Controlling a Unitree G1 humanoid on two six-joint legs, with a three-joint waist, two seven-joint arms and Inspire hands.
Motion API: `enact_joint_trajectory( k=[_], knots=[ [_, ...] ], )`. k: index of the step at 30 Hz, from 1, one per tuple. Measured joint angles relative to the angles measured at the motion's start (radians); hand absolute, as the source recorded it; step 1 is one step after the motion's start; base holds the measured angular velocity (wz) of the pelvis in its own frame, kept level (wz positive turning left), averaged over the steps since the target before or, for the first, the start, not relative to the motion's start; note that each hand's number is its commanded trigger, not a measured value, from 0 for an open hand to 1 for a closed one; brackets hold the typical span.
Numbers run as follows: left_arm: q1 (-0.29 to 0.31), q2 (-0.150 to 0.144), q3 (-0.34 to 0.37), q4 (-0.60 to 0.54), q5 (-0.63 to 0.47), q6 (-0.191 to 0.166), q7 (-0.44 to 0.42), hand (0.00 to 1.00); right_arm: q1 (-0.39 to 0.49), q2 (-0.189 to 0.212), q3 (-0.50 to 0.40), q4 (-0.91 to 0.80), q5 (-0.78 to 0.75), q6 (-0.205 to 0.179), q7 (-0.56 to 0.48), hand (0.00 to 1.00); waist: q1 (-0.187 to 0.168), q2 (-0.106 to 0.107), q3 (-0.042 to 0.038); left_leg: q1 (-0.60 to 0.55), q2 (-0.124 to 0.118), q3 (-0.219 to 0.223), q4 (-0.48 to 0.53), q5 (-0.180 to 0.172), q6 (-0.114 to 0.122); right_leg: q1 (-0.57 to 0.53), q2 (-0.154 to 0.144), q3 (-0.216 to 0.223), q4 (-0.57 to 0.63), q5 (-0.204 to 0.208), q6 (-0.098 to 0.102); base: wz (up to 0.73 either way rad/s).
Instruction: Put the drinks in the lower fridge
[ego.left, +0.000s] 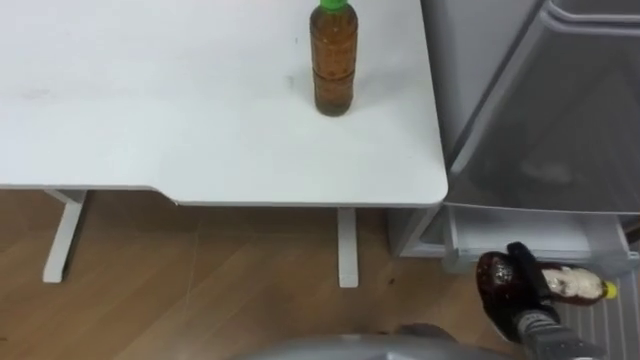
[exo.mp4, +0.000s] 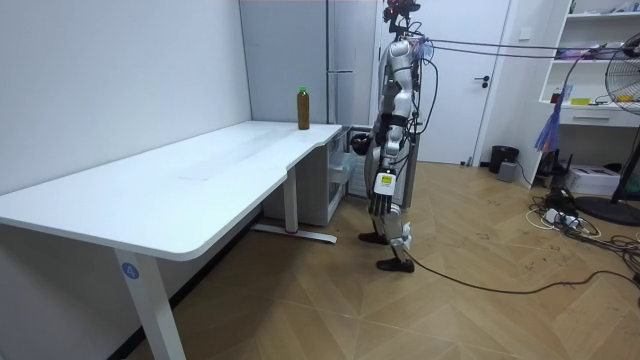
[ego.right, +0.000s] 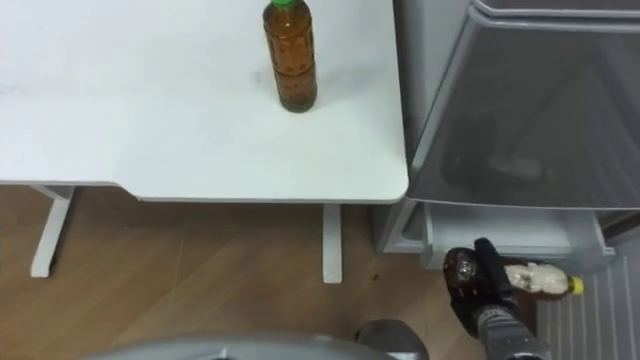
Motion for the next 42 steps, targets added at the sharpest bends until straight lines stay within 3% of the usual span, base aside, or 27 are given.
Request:
enact_joint_trajectory(
  k=[4,6,7,8,10,14,16,19,23,25,27,30,35,42],
  knots=[
    [-0.086,0.002,-0.018,0.005,0.005,-0.002,-0.001,0.0,-0.078,-0.012,-0.002,0.009,0.063,-0.014,-0.026,1.0,-0.001,0.001,0.0081,-0.065,-0.01,0.018,0.016,0.009,0.004,-0.072,-0.018,-0.004,0.029,0.0,-0.003,-0.01],
    [-0.104,0.004,-0.017,0.003,0.013,-0.003,-0.001,0.0,-0.109,-0.017,-0.003,0.014,0.071,-0.014,-0.024,1.0,0.004,0.005,0.0053,-0.099,-0.012,0.039,0.042,0.009,0.004,-0.109,-0.026,-0.004,0.052,-0.003,-0.006,-0.02],
    [-0.111,0.007,-0.016,0.003,0.02,-0.003,-0.001,0.0,-0.122,-0.02,-0.003,0.023,0.073,-0.014,-0.024,1.0,0.004,0.0,0.0072,-0.111,-0.014,0.044,0.054,0.009,0.004,-0.122,-0.031,-0.003,0.065,-0.008,-0.008,0.0],
    [-0.124,0.013,-0.017,0.003,0.025,-0.003,-0.001,0.0,-0.143,-0.026,-0.003,0.04,0.078,-0.013,-0.024,1.0,0.007,-0.012,0.0144,-0.139,-0.02,0.052,0.083,0.008,0.003,-0.153,-0.042,0.0,0.1,-0.02,-0.012,0.03],
    [-0.124,0.025,-0.017,0.009,0.022,-0.001,-0.001,0.0,-0.158,-0.035,-0.003,0.043,0.089,-0.013,-0.027,1.0,0.018,-0.027,0.0183,-0.214,-0.021,0.057,0.194,-0.011,-0.013,-0.207,-0.049,0.012,0.162,-0.046,-0.022,-0.03],
    [-0.097,0.054,-0.035,0.016,0.025,0.023,0.001,0.0,-0.214,-0.054,0.003,0.085,0.093,-0.015,-0.027,1.0,0.025,-0.024,0.0176,-0.347,0.005,0.04,0.451,-0.044,-0.028,-0.273,-0.037,0.039,0.256,-0.089,-0.048,-0.21],
    [-0.092,0.055,-0.044,0.015,0.035,0.026,0.001,0.0,-0.233,-0.072,0.03,0.095,0.093,-0.015,-0.027,1.0,0.046,-0.027,0.0218,-0.415,0.012,-0.005,0.573,-0.056,-0.034,-0.304,-0.019,0.057,0.317,-0.113,-0.064,-0.25],
    [-0.118,0.053,-0.087,0.008,0.044,0.022,0.005,0.0,-0.286,-0.107,0.036,0.124,0.118,-0.016,-0.027,1.0,0.043,-0.029,0.0228,-0.451,-0.002,-0.034,0.556,-0.1,-0.046,-0.378,-0.02,0.063,0.38,-0.134,-0.063,0.13],
    [-0.144,0.052,-0.114,-0.002,0.042,0.019,0.024,0.0,-0.341,-0.136,0.042,0.13,0.133,-0.016,-0.027,1.0,0.06,-0.033,0.0222,-0.485,-0.012,-0.024,0.512,-0.123,-0.049,-0.458,-0.024,0.078,0.404,-0.114,-0.06,-0.06],
    [-0.167,0.055,-0.118,-0.006,0.042,0.017,0.031,0.0,-0.37,-0.153,0.057,0.13,0.135,-0.016,-0.027,1.0,0.062,-0.045,0.029,-0.535,-0.016,-0.013,0.512,-0.124,-0.048,-0.511,-0.033,0.077,0.41,-0.093,-0.057,0.08],
    [-0.187,0.055,-0.138,-0.006,0.038,0.019,0.03,0.0,-0.392,-0.174,0.076,0.13,0.132,-0.016,-0.027,1.0,0.061,-0.046,0.0289,-0.58,-0.025,-0.009,0.514,-0.123,-0.047,-0.556,-0.043,0.076,0.413,-0.077,-0.051,0.12],
    [-0.203,0.062,-0.153,-0.006,-0.006,0.016,0.031,0.0,-0.413,-0.196,0.079,0.129,0.124,-0.016,-0.028,1.0,0.068,-0.049,0.0285,-0.64,-0.036,0.0,0.522,-0.119,-0.019,-0.61,-0.056,0.074,0.414,-0.058,-0.036,0.1],
    [-0.207,0.082,-0.153,-0.004,-0.063,0.019,0.041,0.0,-0.471,-0.242,0.116,0.127,0.113,-0.016,-0.059,1.0,0.075,-0.055,0.0285,-0.736,-0.061,0.005,0.535,-0.104,0.002,-0.697,-0.076,0.078,0.406,-0.015,-0.019,0.06],
    [-0.21,0.093,-0.175,-0.01,-0.067,0.02,0.06,0.0,-0.542,-0.293,0.152,0.123,0.087,-0.016,-0.116,1.0,0.117,-0.056,0.0293,-0.836,-0.063,0.029,0.567,-0.098,0.015,-0.796,-0.091,0.078,0.415,0.018,-0.029,-0.02]
  ],
)
